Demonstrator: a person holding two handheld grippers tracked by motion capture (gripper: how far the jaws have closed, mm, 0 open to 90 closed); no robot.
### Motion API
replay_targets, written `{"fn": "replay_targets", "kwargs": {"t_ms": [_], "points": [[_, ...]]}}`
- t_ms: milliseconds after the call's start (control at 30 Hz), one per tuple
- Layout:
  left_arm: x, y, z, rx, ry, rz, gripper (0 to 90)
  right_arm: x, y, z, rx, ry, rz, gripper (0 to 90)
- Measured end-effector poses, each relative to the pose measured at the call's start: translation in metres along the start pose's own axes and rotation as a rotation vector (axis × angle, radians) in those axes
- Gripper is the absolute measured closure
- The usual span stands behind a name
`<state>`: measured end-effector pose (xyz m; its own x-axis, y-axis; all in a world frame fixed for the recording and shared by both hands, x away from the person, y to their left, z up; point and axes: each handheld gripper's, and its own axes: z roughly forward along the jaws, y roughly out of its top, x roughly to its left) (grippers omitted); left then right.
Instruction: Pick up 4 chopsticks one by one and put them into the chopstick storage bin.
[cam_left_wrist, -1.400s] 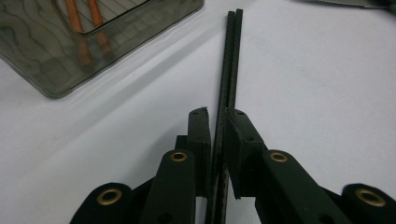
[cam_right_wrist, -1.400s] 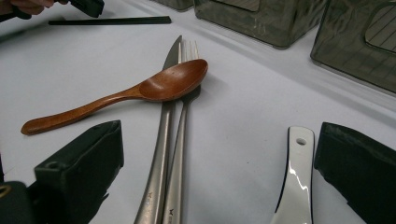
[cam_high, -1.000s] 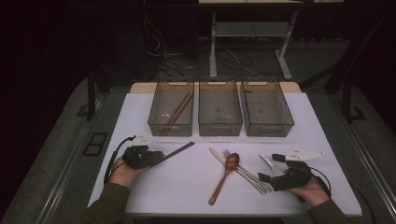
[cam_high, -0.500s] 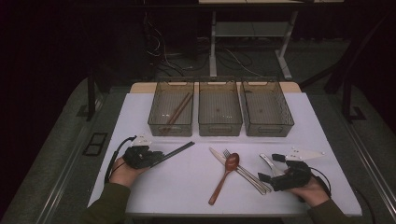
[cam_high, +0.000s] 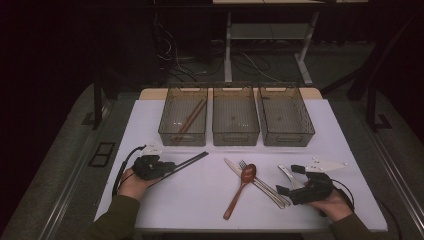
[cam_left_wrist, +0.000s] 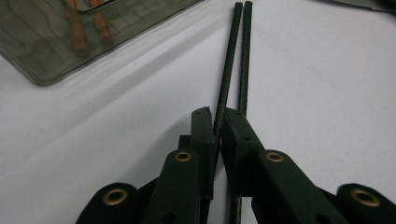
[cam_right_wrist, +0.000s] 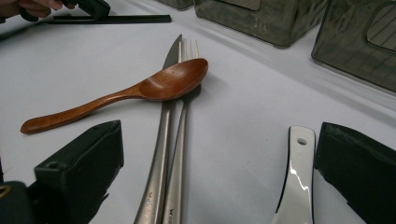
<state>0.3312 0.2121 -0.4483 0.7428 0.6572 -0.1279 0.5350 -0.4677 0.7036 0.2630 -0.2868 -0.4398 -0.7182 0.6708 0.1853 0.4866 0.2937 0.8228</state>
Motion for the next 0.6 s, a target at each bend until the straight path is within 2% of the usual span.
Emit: {"fn": "replay_targets", "kwargs": {"t_ms": [600], "points": [[0.0, 0.0002, 0.0001, 0.001, -0.003, -0.002, 84.5, 0.0003, 0.0002, -0.0008, -0.002, 0.004, 0.0, 1.1]]}}
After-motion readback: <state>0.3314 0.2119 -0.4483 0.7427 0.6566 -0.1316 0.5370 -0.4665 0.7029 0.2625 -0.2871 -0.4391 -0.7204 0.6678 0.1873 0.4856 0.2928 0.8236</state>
